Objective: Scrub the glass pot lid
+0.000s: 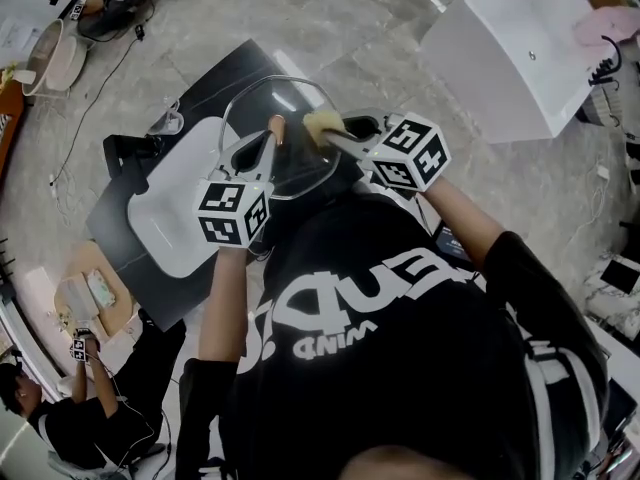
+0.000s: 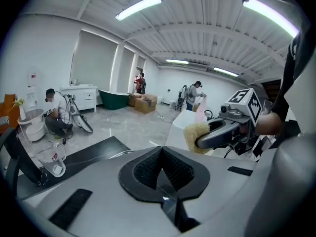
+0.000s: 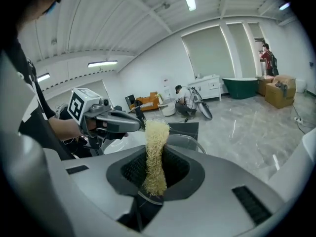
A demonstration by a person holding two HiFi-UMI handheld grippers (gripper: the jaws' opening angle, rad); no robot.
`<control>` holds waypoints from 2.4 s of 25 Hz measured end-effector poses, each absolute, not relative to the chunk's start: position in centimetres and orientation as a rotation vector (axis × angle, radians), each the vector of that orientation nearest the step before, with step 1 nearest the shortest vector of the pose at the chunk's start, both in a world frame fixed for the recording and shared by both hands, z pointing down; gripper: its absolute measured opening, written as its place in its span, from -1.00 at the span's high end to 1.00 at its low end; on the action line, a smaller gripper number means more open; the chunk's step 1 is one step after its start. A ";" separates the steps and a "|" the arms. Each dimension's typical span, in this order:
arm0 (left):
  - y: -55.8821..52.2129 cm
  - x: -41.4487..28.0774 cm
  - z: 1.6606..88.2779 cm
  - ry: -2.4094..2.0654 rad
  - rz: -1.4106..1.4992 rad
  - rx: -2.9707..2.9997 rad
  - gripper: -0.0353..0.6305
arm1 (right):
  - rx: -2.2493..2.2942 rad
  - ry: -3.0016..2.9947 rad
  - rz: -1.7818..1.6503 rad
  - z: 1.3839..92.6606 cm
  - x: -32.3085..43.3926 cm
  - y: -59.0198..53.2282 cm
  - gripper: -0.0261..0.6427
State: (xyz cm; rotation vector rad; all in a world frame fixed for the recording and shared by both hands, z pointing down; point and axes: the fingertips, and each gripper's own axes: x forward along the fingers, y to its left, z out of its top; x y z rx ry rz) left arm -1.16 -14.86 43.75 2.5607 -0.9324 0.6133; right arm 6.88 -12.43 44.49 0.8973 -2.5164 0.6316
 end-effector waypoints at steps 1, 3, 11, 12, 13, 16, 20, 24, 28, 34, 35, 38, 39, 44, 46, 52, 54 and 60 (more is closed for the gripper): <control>-14.8 -1.0 43.3 -0.924 0.594 2.578 0.85 | 0.912 -2.527 0.602 44.0 7.0 -12.5 0.78; -14.6 -0.8 42.3 -0.922 0.546 2.612 0.85 | 0.935 -2.542 0.536 43.3 7.2 -12.5 0.78; -14.4 -1.1 38.7 -0.982 0.299 2.768 0.85 | 1.111 -2.666 0.420 40.5 7.5 -13.0 0.78; -14.4 -1.3 38.4 -0.985 0.268 2.777 0.85 | 1.126 -2.679 0.405 40.2 7.6 -13.1 0.78; -14.3 -1.3 38.2 -0.986 0.240 2.784 0.85 | 1.141 -2.691 0.390 39.9 7.7 -13.1 0.78; -14.3 -1.7 37.7 -1.008 0.177 2.806 0.85 | 1.182 -2.717 0.350 39.3 7.9 -13.2 0.78; -14.6 -2.1 37.8 -1.069 0.118 2.802 0.85 | 1.226 -2.733 0.318 39.0 8.1 -13.3 0.78; -14.8 -1.9 38.2 -1.102 0.090 2.808 0.85 | 1.279 -2.728 0.300 39.1 8.4 -13.5 0.78; -14.9 -2.2 38.4 -1.129 0.074 2.797 0.85 | 1.308 -2.729 0.286 38.9 8.9 -13.7 0.78; -15.1 -2.8 38.0 -1.154 0.070 2.790 0.85 | 1.321 -2.733 0.279 38.3 9.5 -13.7 0.78; -15.1 -2.9 38.0 -1.155 0.069 2.787 0.85 | 1.318 -2.735 0.277 38.3 9.4 -13.7 0.78; -15.1 -3.2 38.2 -1.159 0.068 2.774 0.85 | 1.297 -2.739 0.264 38.2 9.1 -13.6 0.78; -15.1 -3.2 38.2 -1.160 0.065 2.769 0.85 | 1.286 -2.741 0.261 38.2 9.1 -13.6 0.78; -14.9 -3.1 38.2 -1.154 0.056 2.753 0.85 | 1.229 -2.746 0.246 38.0 8.6 -13.3 0.78; -14.8 -3.1 38.3 -1.148 0.052 2.748 0.85 | 1.215 -2.749 0.237 38.0 8.2 -13.3 0.78; -14.5 -3.6 38.4 -1.151 0.055 2.731 0.85 | 1.187 -2.765 0.239 37.8 7.6 -13.3 0.78; -14.5 -3.8 38.5 -1.154 0.054 2.727 0.85 | 1.178 -2.768 0.234 37.7 7.5 -13.3 0.78; -14.3 -3.9 38.4 -1.152 0.039 2.717 0.85 | 1.183 -2.770 0.239 37.5 7.3 -13.3 0.78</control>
